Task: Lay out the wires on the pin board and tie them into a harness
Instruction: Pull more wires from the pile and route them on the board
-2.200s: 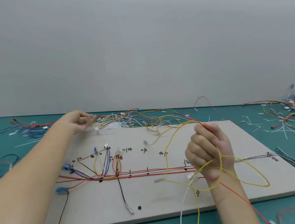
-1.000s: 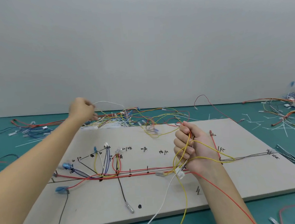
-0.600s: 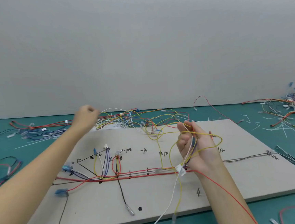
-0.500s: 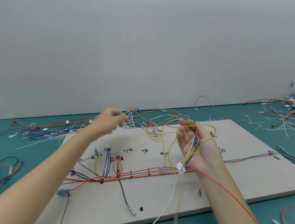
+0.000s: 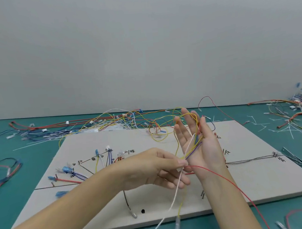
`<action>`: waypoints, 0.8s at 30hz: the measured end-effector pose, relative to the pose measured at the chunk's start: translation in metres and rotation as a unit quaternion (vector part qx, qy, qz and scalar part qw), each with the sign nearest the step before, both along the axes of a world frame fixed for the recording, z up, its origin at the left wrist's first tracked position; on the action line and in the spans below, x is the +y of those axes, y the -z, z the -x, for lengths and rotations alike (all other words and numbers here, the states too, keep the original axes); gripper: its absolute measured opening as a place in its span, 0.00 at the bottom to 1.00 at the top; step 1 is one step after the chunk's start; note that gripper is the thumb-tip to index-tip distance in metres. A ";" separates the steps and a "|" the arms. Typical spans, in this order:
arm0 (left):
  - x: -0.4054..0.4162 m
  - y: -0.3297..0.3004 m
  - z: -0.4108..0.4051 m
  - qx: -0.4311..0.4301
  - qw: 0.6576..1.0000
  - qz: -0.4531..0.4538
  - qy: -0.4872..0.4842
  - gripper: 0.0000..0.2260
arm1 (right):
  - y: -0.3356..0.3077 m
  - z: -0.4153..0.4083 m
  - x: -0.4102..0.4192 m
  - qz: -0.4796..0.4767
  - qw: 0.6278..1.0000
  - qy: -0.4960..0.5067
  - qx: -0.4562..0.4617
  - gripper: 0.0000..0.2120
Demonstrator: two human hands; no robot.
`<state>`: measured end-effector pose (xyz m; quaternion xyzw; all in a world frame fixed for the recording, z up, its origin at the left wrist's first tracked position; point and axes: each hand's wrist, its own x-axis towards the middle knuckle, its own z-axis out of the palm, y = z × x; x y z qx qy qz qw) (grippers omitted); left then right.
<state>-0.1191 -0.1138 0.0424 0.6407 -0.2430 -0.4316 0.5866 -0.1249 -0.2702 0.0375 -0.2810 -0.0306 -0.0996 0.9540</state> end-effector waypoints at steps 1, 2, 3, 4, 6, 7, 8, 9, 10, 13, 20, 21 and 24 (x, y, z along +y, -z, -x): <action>0.002 0.000 -0.003 0.001 1.000 0.007 -0.014 0.11 | -0.001 0.001 -0.002 -0.003 1.000 -0.007 -0.008 0.13; 0.005 0.000 -0.007 0.001 1.000 0.012 -0.029 0.12 | -0.002 0.003 -0.005 -0.013 1.000 -0.018 -0.018 0.14; 0.009 0.000 -0.011 0.004 0.999 0.019 -0.046 0.11 | -0.004 0.005 -0.008 -0.028 0.999 -0.028 -0.029 0.14; 0.014 -0.001 -0.016 0.011 0.997 0.028 -0.065 0.11 | -0.005 0.008 -0.011 -0.043 0.997 -0.037 -0.043 0.14; 0.025 -0.003 -0.026 0.018 0.992 0.048 -0.112 0.10 | -0.008 0.014 -0.016 -0.069 0.993 -0.058 -0.078 0.13; 0.030 -0.003 -0.031 0.021 0.988 0.059 -0.139 0.10 | -0.009 0.017 -0.018 -0.084 0.988 -0.079 -0.100 0.13; 0.034 -0.002 -0.035 0.024 0.983 0.072 -0.165 0.10 | -0.010 0.021 -0.017 -0.096 0.981 -0.113 -0.125 0.13; 0.038 -0.002 -0.039 0.032 0.977 0.089 -0.189 0.10 | -0.012 0.025 -0.015 -0.095 0.972 -0.147 -0.158 0.14; 0.039 -0.002 -0.042 0.046 0.969 0.111 -0.214 0.11 | -0.015 0.029 -0.014 -0.078 0.965 -0.172 -0.182 0.15; 0.043 -0.005 -0.049 0.116 0.932 0.194 -0.285 0.12 | -0.016 0.034 -0.011 0.034 0.935 -0.244 -0.256 0.25; 0.041 -0.025 -0.055 0.206 0.881 0.325 -0.276 0.13 | 0.002 0.026 0.007 0.339 0.776 -0.404 -0.346 0.37; 0.043 -0.028 -0.056 0.220 0.874 0.345 -0.262 0.14 | 0.003 0.024 0.009 0.345 0.784 -0.412 -0.311 0.36; 0.054 -0.037 -0.056 0.224 0.865 0.384 -0.234 0.16 | 0.000 0.018 0.011 0.333 0.878 -0.289 -0.187 0.31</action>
